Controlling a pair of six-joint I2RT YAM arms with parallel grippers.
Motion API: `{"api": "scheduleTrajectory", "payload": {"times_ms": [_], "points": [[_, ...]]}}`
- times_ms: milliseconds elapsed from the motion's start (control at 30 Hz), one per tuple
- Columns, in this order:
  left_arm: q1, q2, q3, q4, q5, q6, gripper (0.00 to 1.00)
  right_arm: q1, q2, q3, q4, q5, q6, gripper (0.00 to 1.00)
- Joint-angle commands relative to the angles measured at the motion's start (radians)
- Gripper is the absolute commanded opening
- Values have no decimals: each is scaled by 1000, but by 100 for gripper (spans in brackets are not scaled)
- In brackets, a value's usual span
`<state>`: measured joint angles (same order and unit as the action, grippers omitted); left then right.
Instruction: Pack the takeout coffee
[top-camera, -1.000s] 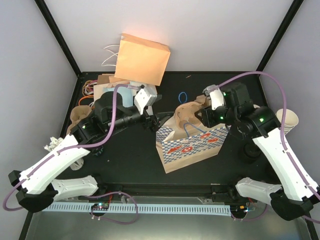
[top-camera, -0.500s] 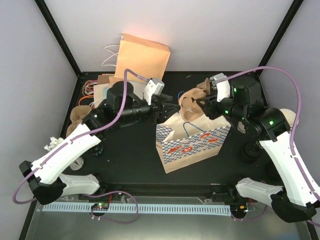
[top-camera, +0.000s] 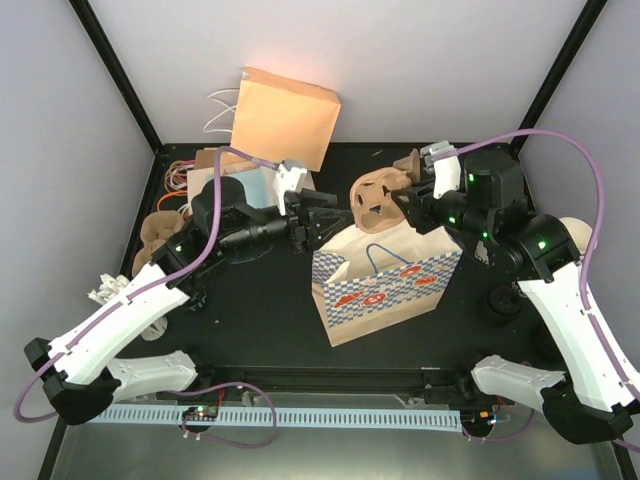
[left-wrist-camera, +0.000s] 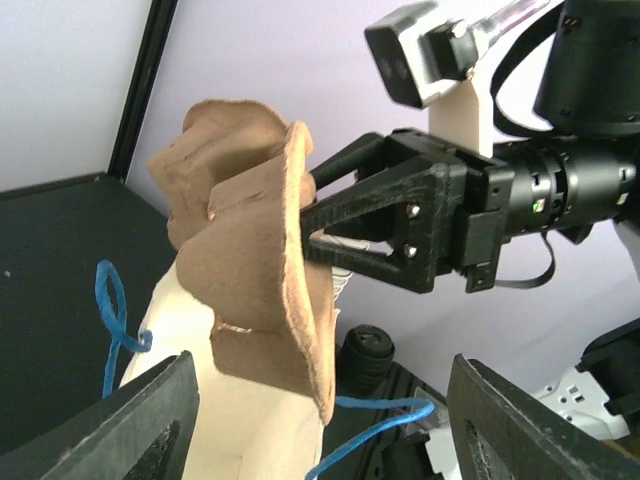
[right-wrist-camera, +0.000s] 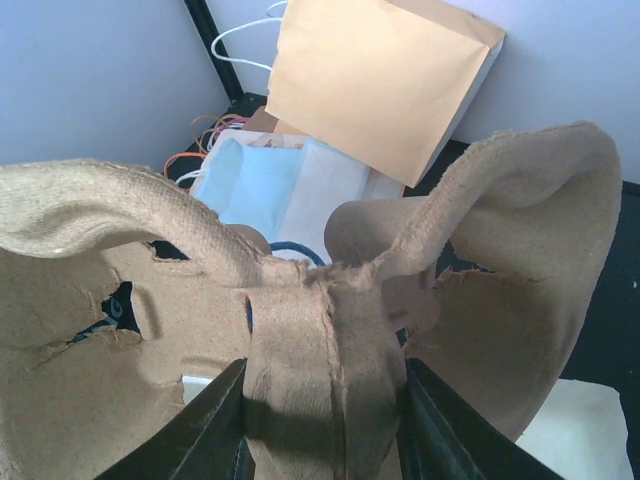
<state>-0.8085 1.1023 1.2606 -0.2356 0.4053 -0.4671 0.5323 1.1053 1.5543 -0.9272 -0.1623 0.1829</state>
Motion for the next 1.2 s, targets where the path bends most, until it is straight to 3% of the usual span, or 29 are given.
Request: {"api": "scheduleTrajectory", "payload": {"times_ms": [0, 200, 367, 433, 567, 600, 700, 833, 933, 1167], "points": [[0, 1, -3, 90, 25, -92, 66, 3, 0, 16, 46, 7, 13, 40], [-16, 64, 34, 92, 60, -120, 46, 3, 6, 13, 46, 2, 15, 40], [-40, 100, 71, 52, 23, -109, 43, 3, 0, 7, 49, 3, 17, 40], [-42, 107, 77, 48, 18, -105, 35, 4, -1, 4, 49, 4, 16, 40], [-41, 116, 84, 48, 16, -105, 4, 3, -8, -10, 54, 7, 15, 41], [-43, 116, 83, 48, 16, -106, 2, 3, -12, -17, 60, 8, 15, 43], [-41, 112, 69, 72, 17, -117, 2, 3, -25, -41, 85, 20, 21, 57], [-40, 104, 60, 86, 11, -119, 1, 3, -45, -67, 115, 28, 38, 62], [-40, 103, 62, 79, 10, -116, 2, 3, -57, -74, 129, 30, 58, 62], [-40, 103, 59, 64, 8, -110, 2, 3, -68, -80, 143, 47, 81, 51]]}}
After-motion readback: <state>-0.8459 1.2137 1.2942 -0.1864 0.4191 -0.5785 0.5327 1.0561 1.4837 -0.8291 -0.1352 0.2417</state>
